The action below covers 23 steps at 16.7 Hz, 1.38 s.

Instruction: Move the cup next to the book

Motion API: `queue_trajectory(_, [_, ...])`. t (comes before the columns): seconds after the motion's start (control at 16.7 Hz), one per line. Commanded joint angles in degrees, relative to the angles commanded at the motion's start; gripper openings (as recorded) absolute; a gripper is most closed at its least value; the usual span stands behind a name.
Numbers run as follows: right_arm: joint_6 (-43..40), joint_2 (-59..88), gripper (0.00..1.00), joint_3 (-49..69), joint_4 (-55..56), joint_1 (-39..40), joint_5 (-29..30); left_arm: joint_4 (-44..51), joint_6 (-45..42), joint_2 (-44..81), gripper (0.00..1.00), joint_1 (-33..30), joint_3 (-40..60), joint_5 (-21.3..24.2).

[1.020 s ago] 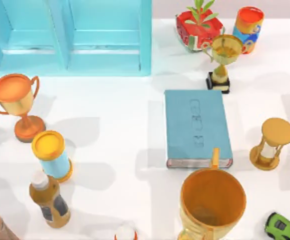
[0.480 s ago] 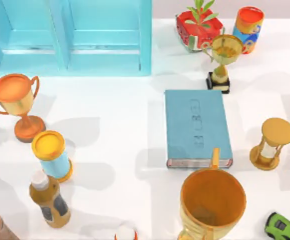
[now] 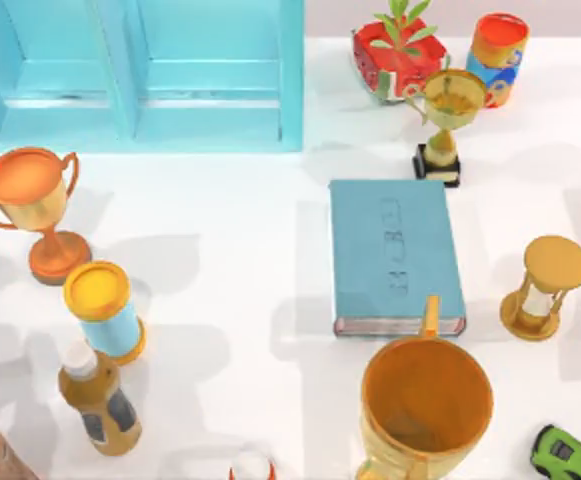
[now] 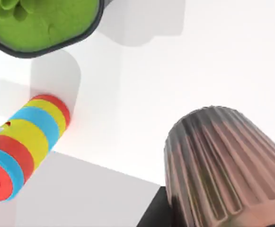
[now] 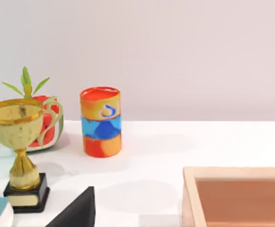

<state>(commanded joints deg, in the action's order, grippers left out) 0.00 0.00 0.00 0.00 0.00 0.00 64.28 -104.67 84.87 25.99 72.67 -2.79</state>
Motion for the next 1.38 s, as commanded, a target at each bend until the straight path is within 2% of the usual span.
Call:
queue_trajectory(0.18, [0.00,0.00,1.00,0.00,0.00,0.00,0.00,1.93,19.15,5.28,0.00,-8.74,13.38,-1.09])
queue_trajectory(0.42, [0.00,0.00,1.00,0.00,0.00,0.00,0.00,5.76,49.40,13.88,0.00,-21.68,30.30,-1.64])
queue_trajectory(0.78, [0.00,0.00,1.00,0.00,0.00,0.00,0.00,12.87,90.49,27.37,0.00,-39.99,48.56,-0.12])
queue_trajectory(1.08, [0.00,0.00,1.00,0.00,0.00,0.00,0.00,18.19,116.43,36.52,0.00,-52.03,56.59,2.18])
queue_trajectory(1.38, [0.00,0.00,1.00,0.00,0.00,0.00,0.00,21.89,132.30,42.16,0.00,-59.13,57.45,4.03])
